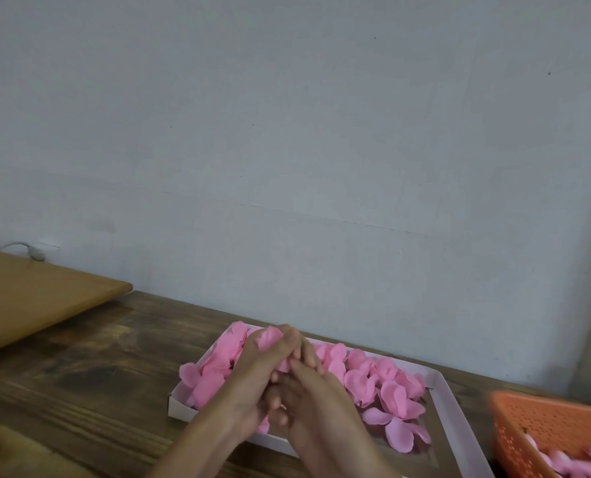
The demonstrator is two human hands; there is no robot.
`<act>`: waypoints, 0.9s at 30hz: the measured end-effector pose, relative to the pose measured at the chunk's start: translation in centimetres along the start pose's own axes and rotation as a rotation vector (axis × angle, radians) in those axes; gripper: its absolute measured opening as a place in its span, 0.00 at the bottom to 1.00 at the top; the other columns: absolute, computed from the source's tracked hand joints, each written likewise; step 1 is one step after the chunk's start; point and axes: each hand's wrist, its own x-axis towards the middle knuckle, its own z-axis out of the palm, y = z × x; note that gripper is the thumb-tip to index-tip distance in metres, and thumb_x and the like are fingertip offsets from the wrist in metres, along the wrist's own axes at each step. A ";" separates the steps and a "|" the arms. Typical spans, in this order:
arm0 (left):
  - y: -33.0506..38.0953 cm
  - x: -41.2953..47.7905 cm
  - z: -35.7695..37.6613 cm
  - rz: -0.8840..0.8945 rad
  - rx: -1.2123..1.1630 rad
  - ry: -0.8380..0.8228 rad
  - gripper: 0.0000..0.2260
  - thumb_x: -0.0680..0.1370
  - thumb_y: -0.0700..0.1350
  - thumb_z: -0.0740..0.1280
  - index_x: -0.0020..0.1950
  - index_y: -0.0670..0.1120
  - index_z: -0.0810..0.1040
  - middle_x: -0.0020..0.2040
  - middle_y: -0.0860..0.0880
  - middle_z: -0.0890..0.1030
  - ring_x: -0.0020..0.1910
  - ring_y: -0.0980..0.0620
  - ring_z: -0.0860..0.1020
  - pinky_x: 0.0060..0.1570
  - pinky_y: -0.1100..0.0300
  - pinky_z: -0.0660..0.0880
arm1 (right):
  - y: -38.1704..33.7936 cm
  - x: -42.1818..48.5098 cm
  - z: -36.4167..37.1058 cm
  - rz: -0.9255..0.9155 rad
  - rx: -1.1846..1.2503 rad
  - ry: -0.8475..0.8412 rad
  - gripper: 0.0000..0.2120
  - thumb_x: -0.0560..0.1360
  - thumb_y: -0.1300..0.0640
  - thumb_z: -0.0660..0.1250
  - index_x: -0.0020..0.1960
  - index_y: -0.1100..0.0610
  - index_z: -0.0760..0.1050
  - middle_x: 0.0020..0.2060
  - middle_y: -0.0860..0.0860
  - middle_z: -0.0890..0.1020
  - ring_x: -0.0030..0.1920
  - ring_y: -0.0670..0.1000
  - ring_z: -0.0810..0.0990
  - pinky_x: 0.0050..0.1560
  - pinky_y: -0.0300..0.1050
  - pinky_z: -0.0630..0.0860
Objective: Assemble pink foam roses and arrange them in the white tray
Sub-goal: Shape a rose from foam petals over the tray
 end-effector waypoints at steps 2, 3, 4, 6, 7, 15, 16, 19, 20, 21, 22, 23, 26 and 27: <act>0.4 -0.2 -0.2 -0.037 0.082 -0.020 0.27 0.63 0.65 0.83 0.35 0.44 0.77 0.41 0.41 0.79 0.39 0.44 0.79 0.35 0.58 0.77 | -0.2 -0.1 0.1 0.067 -0.017 0.005 0.15 0.79 0.53 0.64 0.36 0.53 0.82 0.33 0.57 0.75 0.26 0.52 0.71 0.25 0.40 0.64; 0.5 -0.4 -0.2 -0.062 0.119 -0.018 0.26 0.64 0.66 0.82 0.34 0.45 0.77 0.42 0.41 0.80 0.37 0.45 0.77 0.30 0.61 0.74 | -0.3 -0.1 0.2 0.087 -0.036 0.025 0.17 0.78 0.48 0.64 0.34 0.52 0.82 0.32 0.56 0.74 0.26 0.52 0.70 0.25 0.40 0.62; 0.6 -0.5 -0.2 -0.079 0.152 -0.018 0.25 0.65 0.65 0.80 0.33 0.46 0.77 0.43 0.41 0.81 0.35 0.46 0.75 0.27 0.64 0.69 | -0.3 -0.1 0.2 0.100 -0.068 0.054 0.18 0.76 0.44 0.65 0.32 0.52 0.81 0.30 0.56 0.73 0.25 0.52 0.69 0.25 0.39 0.61; 0.6 -0.5 0.1 -0.093 0.191 -0.012 0.23 0.71 0.62 0.76 0.32 0.45 0.75 0.44 0.40 0.82 0.36 0.45 0.78 0.27 0.65 0.65 | -0.1 0.1 0.1 0.101 -0.165 0.096 0.23 0.78 0.41 0.64 0.30 0.52 0.78 0.29 0.55 0.73 0.25 0.52 0.69 0.27 0.40 0.61; 0.6 -0.5 0.3 -0.100 0.179 0.002 0.23 0.73 0.60 0.75 0.34 0.41 0.76 0.45 0.39 0.83 0.38 0.43 0.80 0.28 0.64 0.66 | 0.0 0.2 0.0 0.091 -0.197 0.109 0.24 0.81 0.41 0.62 0.31 0.52 0.78 0.29 0.54 0.74 0.25 0.52 0.69 0.28 0.41 0.62; 0.1 -0.3 0.7 -0.143 0.134 0.145 0.24 0.67 0.66 0.75 0.44 0.45 0.83 0.52 0.40 0.87 0.39 0.42 0.75 0.29 0.63 0.63 | 0.9 0.3 -1.0 -0.089 -0.087 -0.005 0.11 0.73 0.59 0.76 0.54 0.61 0.85 0.41 0.60 0.81 0.35 0.53 0.78 0.35 0.44 0.73; 0.0 -0.3 0.6 -0.138 0.144 0.134 0.23 0.67 0.67 0.74 0.42 0.46 0.83 0.52 0.40 0.88 0.39 0.42 0.73 0.29 0.62 0.61 | 0.9 0.4 -1.0 -0.104 -0.114 -0.011 0.12 0.73 0.57 0.76 0.54 0.61 0.85 0.40 0.60 0.80 0.35 0.53 0.78 0.35 0.43 0.72; 0.1 -0.1 0.4 -0.135 0.156 0.084 0.27 0.65 0.68 0.77 0.38 0.43 0.80 0.47 0.39 0.87 0.37 0.44 0.81 0.25 0.65 0.64 | 1.2 1.1 -0.7 -0.062 -0.121 0.054 0.12 0.71 0.52 0.79 0.47 0.59 0.83 0.34 0.58 0.79 0.30 0.54 0.76 0.29 0.43 0.70; 0.1 -0.1 0.2 -0.133 0.148 0.065 0.29 0.64 0.69 0.79 0.36 0.42 0.78 0.45 0.38 0.85 0.37 0.45 0.82 0.23 0.65 0.66 | 1.3 1.2 -0.6 -0.033 -0.122 0.087 0.14 0.70 0.49 0.78 0.44 0.58 0.80 0.32 0.57 0.77 0.27 0.54 0.76 0.27 0.42 0.69; 0.2 -0.1 0.1 -0.130 0.139 0.047 0.31 0.63 0.69 0.79 0.35 0.41 0.76 0.44 0.36 0.84 0.36 0.45 0.82 0.23 0.65 0.67 | 1.3 1.3 -0.6 -0.002 -0.140 0.107 0.16 0.70 0.44 0.74 0.43 0.57 0.78 0.29 0.57 0.76 0.25 0.54 0.75 0.26 0.42 0.69; 0.2 -0.1 0.0 -0.120 0.135 0.028 0.31 0.64 0.68 0.79 0.35 0.41 0.75 0.43 0.35 0.83 0.33 0.44 0.80 0.22 0.65 0.68 | 1.3 1.3 -0.7 0.022 -0.181 0.112 0.19 0.69 0.40 0.70 0.42 0.56 0.77 0.28 0.57 0.75 0.24 0.54 0.74 0.25 0.41 0.68; 0.3 -0.2 0.0 -0.118 0.138 0.015 0.31 0.65 0.68 0.79 0.35 0.40 0.75 0.43 0.35 0.83 0.30 0.45 0.78 0.22 0.65 0.67 | 1.1 1.2 -0.7 0.034 -0.242 0.106 0.20 0.70 0.37 0.68 0.40 0.55 0.77 0.27 0.57 0.75 0.24 0.54 0.74 0.25 0.41 0.68; 0.3 -0.1 0.2 -0.116 0.090 0.029 0.30 0.70 0.64 0.76 0.40 0.35 0.74 0.45 0.34 0.82 0.25 0.47 0.76 0.19 0.64 0.67 | 0.7 0.9 -1.0 -0.011 -0.380 0.085 0.18 0.81 0.41 0.65 0.41 0.52 0.80 0.28 0.57 0.78 0.25 0.54 0.76 0.27 0.43 0.71; 0.3 0.0 0.3 -0.126 0.043 0.052 0.30 0.71 0.61 0.76 0.41 0.34 0.74 0.46 0.33 0.81 0.28 0.46 0.80 0.20 0.63 0.70 | 0.6 0.7 -1.0 -0.044 -0.376 0.069 0.14 0.82 0.45 0.65 0.43 0.50 0.80 0.30 0.56 0.80 0.27 0.55 0.77 0.28 0.44 0.73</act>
